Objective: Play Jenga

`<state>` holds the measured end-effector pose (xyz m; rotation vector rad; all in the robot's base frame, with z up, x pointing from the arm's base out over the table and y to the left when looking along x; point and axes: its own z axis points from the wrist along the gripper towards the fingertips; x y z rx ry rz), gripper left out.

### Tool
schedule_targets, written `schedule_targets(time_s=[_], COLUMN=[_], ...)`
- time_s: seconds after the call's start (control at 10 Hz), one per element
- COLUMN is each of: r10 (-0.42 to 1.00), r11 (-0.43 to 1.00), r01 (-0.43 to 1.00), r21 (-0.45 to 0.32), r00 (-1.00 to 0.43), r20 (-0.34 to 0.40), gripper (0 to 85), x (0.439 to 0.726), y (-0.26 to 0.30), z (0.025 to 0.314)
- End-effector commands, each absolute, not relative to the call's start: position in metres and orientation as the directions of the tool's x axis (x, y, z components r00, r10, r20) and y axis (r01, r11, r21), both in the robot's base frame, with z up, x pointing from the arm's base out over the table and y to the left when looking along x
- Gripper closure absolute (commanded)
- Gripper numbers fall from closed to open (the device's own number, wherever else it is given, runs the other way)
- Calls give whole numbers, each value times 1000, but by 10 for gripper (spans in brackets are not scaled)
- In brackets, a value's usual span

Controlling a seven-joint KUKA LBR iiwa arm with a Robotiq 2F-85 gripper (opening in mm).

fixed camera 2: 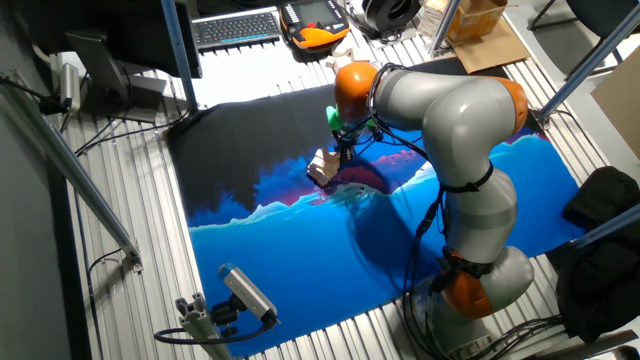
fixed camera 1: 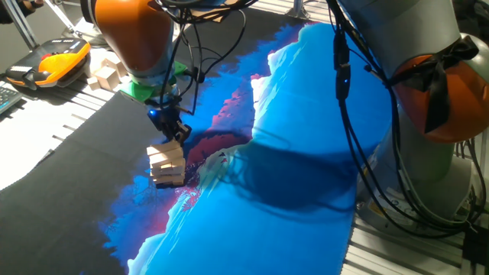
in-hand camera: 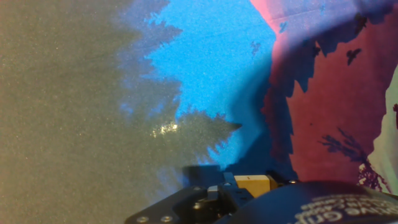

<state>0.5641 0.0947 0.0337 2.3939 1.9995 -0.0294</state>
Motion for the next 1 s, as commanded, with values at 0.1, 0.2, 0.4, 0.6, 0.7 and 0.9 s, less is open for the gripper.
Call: schedule_targets(time_s=[0.1,0.2,0.4,0.6,0.7,0.9], r10=[984,984,985,986,986,985], r11=[-176,-175,-169,-166,-167,-169], r01=[984,985,986,986,986,986], r21=[5,5,7,8,5,2], r00=[176,175,169,166,167,169], r20=[-29,-28,-26,-24,-27,-30], gripper=[680,680,680,680,680,680], x=[565,566,568,570,570,570], y=[92,91,87,84,84,84], z=[34,35,36,36,36,37])
